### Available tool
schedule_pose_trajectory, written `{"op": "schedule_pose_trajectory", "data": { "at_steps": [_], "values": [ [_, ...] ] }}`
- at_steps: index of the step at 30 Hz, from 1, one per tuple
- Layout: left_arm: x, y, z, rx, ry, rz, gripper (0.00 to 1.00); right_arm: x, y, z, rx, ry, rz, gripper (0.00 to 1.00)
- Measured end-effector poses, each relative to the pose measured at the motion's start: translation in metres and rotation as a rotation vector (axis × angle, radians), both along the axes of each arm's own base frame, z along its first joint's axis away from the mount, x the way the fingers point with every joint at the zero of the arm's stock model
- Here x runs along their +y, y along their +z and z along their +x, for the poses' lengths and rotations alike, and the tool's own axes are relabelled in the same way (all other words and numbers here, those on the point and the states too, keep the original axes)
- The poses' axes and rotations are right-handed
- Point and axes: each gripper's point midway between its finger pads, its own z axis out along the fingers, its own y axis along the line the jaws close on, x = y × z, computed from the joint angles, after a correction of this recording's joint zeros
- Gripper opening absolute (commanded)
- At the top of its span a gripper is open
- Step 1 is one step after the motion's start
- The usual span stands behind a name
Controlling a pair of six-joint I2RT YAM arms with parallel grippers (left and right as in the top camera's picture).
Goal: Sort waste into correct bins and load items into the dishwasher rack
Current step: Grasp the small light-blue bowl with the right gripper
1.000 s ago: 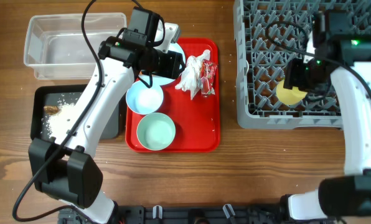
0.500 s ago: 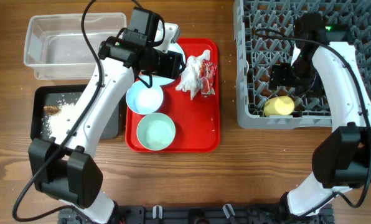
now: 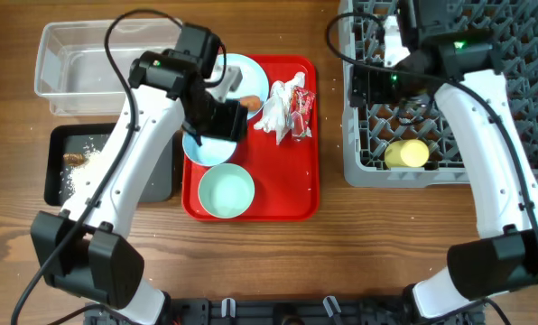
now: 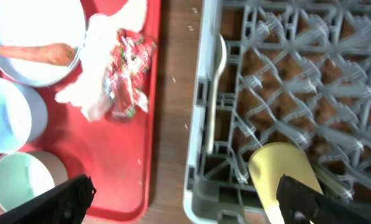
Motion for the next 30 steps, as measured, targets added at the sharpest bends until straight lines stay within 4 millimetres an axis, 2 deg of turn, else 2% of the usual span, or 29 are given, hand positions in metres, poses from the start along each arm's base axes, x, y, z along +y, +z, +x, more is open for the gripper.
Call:
{"op": "schedule_pose_trajectory", "data": {
  "at_steps": [2, 5, 8, 9, 11, 13, 14, 16, 17, 19, 20, 21, 23, 25, 27, 28, 30],
  "values": [
    [-0.006, -0.006, -0.016, 0.045, -0.033, 0.016, 0.60, -0.001, 0.003, 0.008, -0.032, -0.006, 0.006, 0.99],
    [-0.018, -0.036, -0.053, 0.150, -0.106, 0.055, 0.56, -0.001, 0.006, 0.015, -0.064, -0.010, 0.013, 0.99],
    [-0.016, -0.058, -0.078, 0.239, -0.109, 0.089, 0.54, 0.007, 0.007, 0.014, -0.060, 0.008, 0.054, 0.98],
    [-0.013, -0.061, -0.079, 0.250, -0.086, 0.096, 0.54, 0.013, 0.009, 0.014, -0.060, 0.023, 0.087, 0.97],
    [-0.009, -0.062, -0.069, 0.229, -0.023, 0.092, 0.55, 0.027, 0.010, 0.014, -0.064, 0.056, 0.137, 0.95],
    [0.002, -0.055, -0.053, 0.185, 0.061, 0.073, 0.60, 0.051, 0.003, 0.005, -0.038, 0.117, 0.175, 0.93],
    [0.010, -0.049, -0.046, 0.159, 0.107, 0.063, 0.66, 0.068, -0.003, -0.002, -0.014, 0.153, 0.191, 0.91],
    [0.039, -0.023, -0.018, 0.043, 0.276, 0.002, 0.78, 0.110, -0.021, -0.016, 0.038, 0.236, 0.211, 0.88],
    [0.063, 0.000, 0.000, -0.051, 0.396, -0.041, 0.79, 0.141, -0.036, -0.026, 0.076, 0.294, 0.215, 0.87],
    [0.093, 0.022, 0.013, -0.137, 0.512, -0.073, 0.80, 0.180, -0.058, -0.042, 0.127, 0.356, 0.209, 0.82],
    [0.110, 0.031, 0.016, -0.171, 0.570, -0.081, 0.80, 0.199, -0.076, -0.056, 0.179, 0.388, 0.193, 0.76],
    [0.124, 0.035, 0.017, -0.187, 0.617, -0.082, 0.80, 0.210, -0.090, -0.065, 0.216, 0.407, 0.179, 0.71],
    [0.138, 0.036, 0.018, -0.191, 0.662, -0.080, 0.80, 0.226, -0.123, -0.083, 0.301, 0.435, 0.138, 0.64],
    [0.145, 0.036, 0.018, -0.193, 0.685, -0.077, 0.80, 0.232, -0.155, -0.099, 0.391, 0.441, 0.091, 0.56],
    [0.149, 0.037, 0.019, -0.197, 0.694, -0.077, 0.81, 0.233, -0.179, -0.112, 0.459, 0.441, 0.053, 0.38],
    [0.149, 0.037, 0.020, -0.201, 0.698, -0.078, 0.83, 0.233, -0.187, -0.118, 0.484, 0.437, 0.038, 0.25],
    [0.149, 0.038, 0.021, -0.203, 0.700, -0.080, 0.83, 0.233, -0.192, -0.119, 0.495, 0.427, 0.033, 0.04]
  ]
}}
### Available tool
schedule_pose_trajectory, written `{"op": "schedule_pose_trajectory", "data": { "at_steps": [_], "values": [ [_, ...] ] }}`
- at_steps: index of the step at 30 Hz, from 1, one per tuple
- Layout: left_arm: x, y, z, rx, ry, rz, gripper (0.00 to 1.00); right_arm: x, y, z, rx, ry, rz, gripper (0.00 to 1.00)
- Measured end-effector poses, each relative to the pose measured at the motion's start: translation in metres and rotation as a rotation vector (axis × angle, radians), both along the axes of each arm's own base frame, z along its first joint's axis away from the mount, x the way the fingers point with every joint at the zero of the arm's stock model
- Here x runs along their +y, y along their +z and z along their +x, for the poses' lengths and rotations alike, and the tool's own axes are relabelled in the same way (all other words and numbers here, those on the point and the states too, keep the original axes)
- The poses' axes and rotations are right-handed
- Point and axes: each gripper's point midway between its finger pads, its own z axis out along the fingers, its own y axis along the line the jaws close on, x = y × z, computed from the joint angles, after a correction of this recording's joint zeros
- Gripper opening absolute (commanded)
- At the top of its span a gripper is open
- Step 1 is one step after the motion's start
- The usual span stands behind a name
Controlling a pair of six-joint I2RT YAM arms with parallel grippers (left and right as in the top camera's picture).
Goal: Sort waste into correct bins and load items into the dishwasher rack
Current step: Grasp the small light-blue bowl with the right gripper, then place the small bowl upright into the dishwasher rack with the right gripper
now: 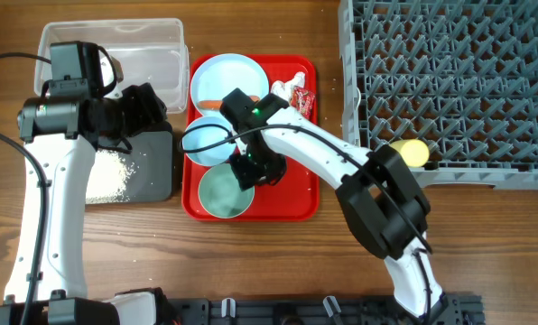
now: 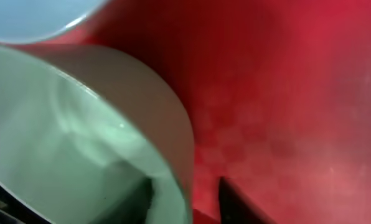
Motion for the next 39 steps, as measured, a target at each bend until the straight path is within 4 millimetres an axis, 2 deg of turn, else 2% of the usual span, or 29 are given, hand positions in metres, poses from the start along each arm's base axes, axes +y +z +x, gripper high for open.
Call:
{"op": "schedule_pose_trajectory", "data": {
  "at_steps": [3, 5, 7, 9, 10, 13, 14, 15, 16, 17, 18, 20, 23, 25, 26, 27, 31, 32, 35, 39],
  "values": [
    [0.000, 0.001, 0.002, -0.007, 0.001, 0.000, 0.83, -0.001, 0.000, 0.001, -0.001, -0.012, -0.005, 0.04],
    [0.000, 0.001, 0.001, -0.007, 0.001, 0.000, 0.87, -0.002, 0.000, 0.002, 0.000, -0.022, -0.009, 0.04],
    [0.000, 0.001, 0.002, -0.008, 0.001, 0.000, 0.89, -0.008, 0.000, 0.001, 0.018, -0.034, -0.026, 0.04],
    [0.000, 0.001, 0.003, -0.012, 0.004, -0.001, 0.90, -0.025, 0.009, -0.002, 0.042, -0.055, -0.068, 0.04],
    [0.000, 0.002, 0.003, -0.014, 0.004, -0.001, 0.91, -0.033, 0.018, 0.001, 0.023, -0.065, -0.081, 0.04],
    [0.001, 0.002, 0.003, -0.014, 0.006, -0.001, 0.92, -0.062, 0.083, 0.026, -0.169, -0.127, -0.056, 0.04],
    [0.001, 0.002, 0.003, -0.014, 0.006, 0.000, 0.93, -0.084, 0.127, 0.042, -0.318, -0.186, -0.040, 0.04],
    [0.001, 0.002, 0.003, -0.014, 0.006, 0.000, 0.94, -0.115, 0.164, 0.062, -0.482, -0.269, -0.072, 0.04],
    [0.001, 0.002, 0.003, -0.014, 0.006, 0.000, 0.94, -0.139, 0.187, 0.074, -0.585, -0.335, -0.104, 0.04],
    [0.001, 0.002, 0.003, -0.014, 0.007, 0.002, 0.94, -0.173, 0.211, 0.089, -0.705, -0.425, -0.170, 0.04],
    [0.002, 0.002, 0.003, -0.014, 0.008, 0.003, 0.94, -0.208, 0.230, 0.103, -0.806, -0.518, -0.253, 0.04],
    [0.004, 0.001, 0.003, -0.013, 0.013, 0.013, 0.94, -0.258, 0.245, 0.126, -0.933, -0.643, -0.410, 0.04],
    [0.006, 0.001, 0.003, -0.013, 0.019, 0.026, 0.94, -0.320, 0.253, 0.172, -1.085, -0.777, -0.622, 0.04],
    [0.007, 0.001, 0.003, -0.012, 0.021, 0.030, 0.94, -0.340, 0.252, 0.196, -1.146, -0.804, -0.695, 0.04],
    [0.007, 0.001, 0.004, -0.015, 0.022, 0.032, 0.94, -0.352, 0.254, 0.223, -1.226, -0.818, -0.737, 0.04],
    [0.007, 0.002, 0.005, -0.021, 0.023, 0.033, 0.94, -0.357, 0.250, 0.236, -1.248, -0.796, -0.775, 0.04],
    [0.007, 0.002, 0.005, -0.019, 0.022, 0.033, 0.94, -0.353, 0.239, 0.289, -1.373, -0.643, -0.874, 0.04],
    [0.007, 0.002, 0.005, -0.021, 0.022, 0.033, 0.94, -0.349, 0.233, 0.304, -1.395, -0.557, -0.920, 0.04],
    [0.007, 0.002, 0.005, -0.021, 0.022, 0.033, 0.94, -0.346, 0.217, 0.325, -1.400, -0.376, -1.038, 0.04],
    [0.007, 0.002, 0.005, -0.022, 0.022, 0.033, 0.94, -0.339, 0.180, 0.339, -1.316, -0.139, -1.111, 0.04]
  ]
}}
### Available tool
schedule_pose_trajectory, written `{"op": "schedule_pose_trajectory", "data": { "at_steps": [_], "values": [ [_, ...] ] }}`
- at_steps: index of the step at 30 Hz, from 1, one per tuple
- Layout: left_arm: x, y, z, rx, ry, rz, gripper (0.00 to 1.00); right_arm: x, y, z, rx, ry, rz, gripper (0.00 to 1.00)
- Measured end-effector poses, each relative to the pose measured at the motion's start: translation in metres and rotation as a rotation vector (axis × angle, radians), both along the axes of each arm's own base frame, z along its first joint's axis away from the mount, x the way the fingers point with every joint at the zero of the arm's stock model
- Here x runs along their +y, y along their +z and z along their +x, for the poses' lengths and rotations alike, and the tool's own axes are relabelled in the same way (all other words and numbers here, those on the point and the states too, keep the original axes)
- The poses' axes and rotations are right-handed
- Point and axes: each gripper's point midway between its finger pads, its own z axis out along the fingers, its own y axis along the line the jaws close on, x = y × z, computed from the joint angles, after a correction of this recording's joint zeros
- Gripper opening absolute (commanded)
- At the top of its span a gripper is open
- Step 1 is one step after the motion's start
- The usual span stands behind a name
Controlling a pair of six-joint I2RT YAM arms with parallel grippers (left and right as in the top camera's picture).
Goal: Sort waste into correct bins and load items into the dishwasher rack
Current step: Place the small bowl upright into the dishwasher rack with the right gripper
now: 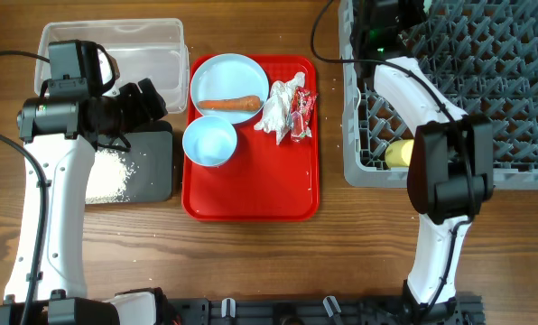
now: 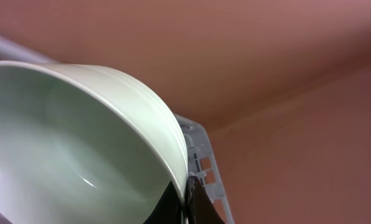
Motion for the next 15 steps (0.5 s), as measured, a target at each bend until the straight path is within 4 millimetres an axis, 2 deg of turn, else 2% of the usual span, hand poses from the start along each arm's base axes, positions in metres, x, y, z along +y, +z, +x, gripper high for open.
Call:
{"op": "schedule_pose_trajectory", "data": {
  "at_steps": [3, 11, 15],
  "values": [
    [0.000, 0.000, 0.000, 0.000, 0.000, 0.000, 0.94, 0.007, -0.009, 0.007, 0.032, 0.055, -0.014, 0.04],
    [0.000, 0.000, 0.000, 0.000, 0.000, 0.000, 0.94, 0.022, -0.001, 0.022, -0.042, 0.153, 0.024, 0.04],
    [0.000, 0.000, 0.000, 0.000, 0.000, 0.000, 0.95, 0.023, -0.015, 0.027, -0.046, 0.160, 0.026, 0.04]
  ]
}}
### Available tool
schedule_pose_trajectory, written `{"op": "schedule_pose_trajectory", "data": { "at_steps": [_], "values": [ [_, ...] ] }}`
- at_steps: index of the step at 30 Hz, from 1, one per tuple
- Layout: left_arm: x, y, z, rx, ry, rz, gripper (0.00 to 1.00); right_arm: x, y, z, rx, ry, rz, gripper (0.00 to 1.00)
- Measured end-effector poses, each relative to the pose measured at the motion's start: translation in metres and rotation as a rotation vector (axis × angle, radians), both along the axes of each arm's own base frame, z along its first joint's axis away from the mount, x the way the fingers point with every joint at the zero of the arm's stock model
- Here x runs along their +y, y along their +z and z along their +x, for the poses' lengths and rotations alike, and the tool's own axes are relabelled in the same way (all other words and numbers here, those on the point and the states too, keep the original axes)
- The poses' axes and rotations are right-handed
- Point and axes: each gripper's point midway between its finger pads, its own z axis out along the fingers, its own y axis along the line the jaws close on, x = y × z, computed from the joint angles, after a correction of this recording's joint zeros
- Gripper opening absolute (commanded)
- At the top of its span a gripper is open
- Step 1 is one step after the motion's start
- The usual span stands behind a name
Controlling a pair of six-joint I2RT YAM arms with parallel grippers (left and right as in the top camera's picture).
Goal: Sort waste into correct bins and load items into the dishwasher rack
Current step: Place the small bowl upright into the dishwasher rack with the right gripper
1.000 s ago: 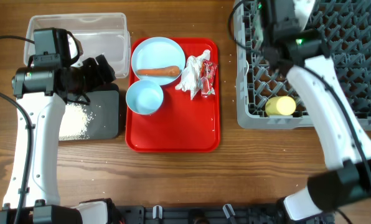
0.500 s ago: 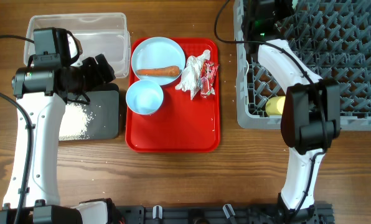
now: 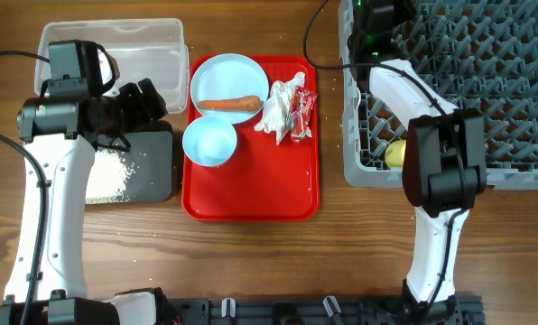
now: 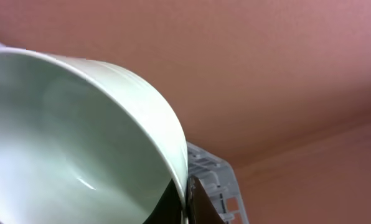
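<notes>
The pale green bowl fills the right wrist view, and my right gripper is shut on its rim, one finger inside and one outside. In the overhead view that gripper is over the far left corner of the grey dishwasher rack, and the bowl itself is hidden there. A yellow cup lies in the rack. On the red tray sit a blue plate with a carrot, a small blue bowl and crumpled wrappers. My left gripper hovers between the bins, its jaws unclear.
A clear plastic bin stands at the back left. In front of it a black tray holds crumbs. A corner of the rack shows behind the bowl in the right wrist view.
The right gripper, still shut on the green bowl, has shifted a little at the rack's far left corner; the bowl sits slightly higher in the wrist view. The left arm has not moved.
First the left gripper was over the tray's dishes and the right one over the rack, with the green bowl on the tray. Then the right gripper was at that bowl's rim and the left arm back by the bins. Later the bowl was off the tray, held over the rack.
</notes>
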Motion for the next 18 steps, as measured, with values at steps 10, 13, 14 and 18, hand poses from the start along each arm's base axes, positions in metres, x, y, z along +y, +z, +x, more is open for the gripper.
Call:
{"op": "schedule_pose_trajectory", "data": {
  "at_steps": [10, 13, 14, 18],
  "values": [
    [0.000, 0.001, 0.001, -0.005, 0.000, 0.001, 0.95, -0.008, 0.008, 0.007, -0.092, -0.009, 0.018, 0.04],
    [0.000, 0.001, 0.001, -0.005, 0.000, 0.001, 0.95, -0.013, 0.000, 0.006, -0.057, -0.011, 0.013, 0.05],
    [0.000, 0.001, 0.001, -0.006, 0.000, 0.000, 0.95, -0.014, -0.008, 0.005, -0.015, -0.011, 0.006, 0.04],
    [0.000, 0.001, 0.001, -0.006, 0.000, 0.000, 0.94, -0.008, -0.020, 0.003, 0.050, 0.002, 0.001, 0.06]
  ]
}}
